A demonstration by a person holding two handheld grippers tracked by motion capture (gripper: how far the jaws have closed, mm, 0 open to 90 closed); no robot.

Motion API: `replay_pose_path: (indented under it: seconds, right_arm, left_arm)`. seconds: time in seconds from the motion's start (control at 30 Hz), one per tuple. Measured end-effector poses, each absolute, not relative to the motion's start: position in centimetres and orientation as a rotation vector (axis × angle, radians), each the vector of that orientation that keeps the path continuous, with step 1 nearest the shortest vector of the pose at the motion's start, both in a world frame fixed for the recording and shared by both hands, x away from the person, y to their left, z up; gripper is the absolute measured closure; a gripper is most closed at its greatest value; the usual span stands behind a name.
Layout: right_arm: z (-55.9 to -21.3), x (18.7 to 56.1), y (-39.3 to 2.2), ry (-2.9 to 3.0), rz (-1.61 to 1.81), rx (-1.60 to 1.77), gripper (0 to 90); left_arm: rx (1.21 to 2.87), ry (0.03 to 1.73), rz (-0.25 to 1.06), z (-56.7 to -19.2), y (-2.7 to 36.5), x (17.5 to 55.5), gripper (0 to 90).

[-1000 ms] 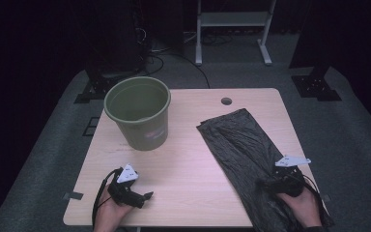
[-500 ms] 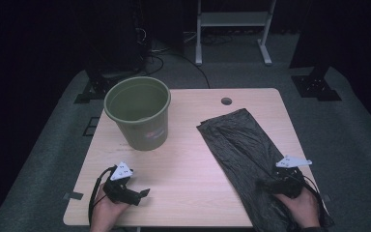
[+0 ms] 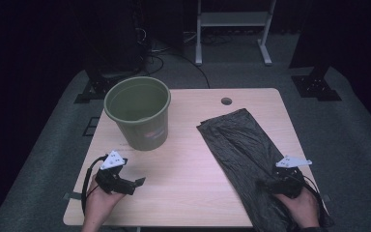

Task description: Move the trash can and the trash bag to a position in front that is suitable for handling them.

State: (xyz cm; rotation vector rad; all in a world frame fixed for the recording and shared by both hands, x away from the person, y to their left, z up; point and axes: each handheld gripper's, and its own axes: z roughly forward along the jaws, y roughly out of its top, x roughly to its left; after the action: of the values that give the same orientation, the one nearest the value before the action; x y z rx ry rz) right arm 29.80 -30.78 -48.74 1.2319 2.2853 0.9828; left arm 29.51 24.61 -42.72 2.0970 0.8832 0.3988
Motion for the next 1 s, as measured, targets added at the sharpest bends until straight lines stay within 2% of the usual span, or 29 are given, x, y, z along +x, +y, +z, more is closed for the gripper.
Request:
replay_pose_path:
  seconds: [1.0]
  right_arm:
    - [-48.7, 29.8, -30.8, 2.285, 0.982, 1.231, 6.6]
  left_arm:
    - [2.059, 0.908, 0.441, -33.6, 25.2, 32.0, 0.0]
